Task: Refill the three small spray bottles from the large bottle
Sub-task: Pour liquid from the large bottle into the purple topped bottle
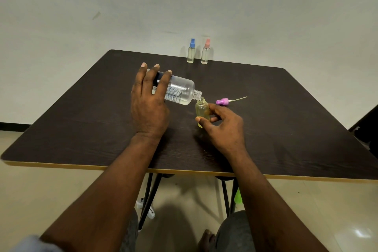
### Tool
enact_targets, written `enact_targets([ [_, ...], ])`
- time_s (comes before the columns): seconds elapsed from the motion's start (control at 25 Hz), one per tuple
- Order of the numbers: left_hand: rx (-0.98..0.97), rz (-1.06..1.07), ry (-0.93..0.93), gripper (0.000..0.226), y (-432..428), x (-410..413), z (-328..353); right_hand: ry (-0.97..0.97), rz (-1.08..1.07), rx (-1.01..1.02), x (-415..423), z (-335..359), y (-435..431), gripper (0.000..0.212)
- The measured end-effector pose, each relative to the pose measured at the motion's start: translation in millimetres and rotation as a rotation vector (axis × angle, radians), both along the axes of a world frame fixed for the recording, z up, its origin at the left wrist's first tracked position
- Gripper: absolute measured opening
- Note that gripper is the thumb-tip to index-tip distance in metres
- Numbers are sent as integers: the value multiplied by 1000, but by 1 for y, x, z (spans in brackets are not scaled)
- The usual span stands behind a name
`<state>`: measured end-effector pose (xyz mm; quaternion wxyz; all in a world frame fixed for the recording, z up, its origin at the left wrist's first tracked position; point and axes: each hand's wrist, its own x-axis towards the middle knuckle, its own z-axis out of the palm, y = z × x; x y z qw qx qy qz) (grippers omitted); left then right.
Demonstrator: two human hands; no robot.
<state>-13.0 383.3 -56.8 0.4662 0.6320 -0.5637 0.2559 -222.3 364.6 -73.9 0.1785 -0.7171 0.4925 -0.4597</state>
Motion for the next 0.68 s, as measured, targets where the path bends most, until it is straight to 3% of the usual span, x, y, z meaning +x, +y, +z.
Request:
enact_targets([
  [0.68, -23, 11, -1, 64, -3, 2, -6, 1, 6, -11, 0, 1, 2, 53],
])
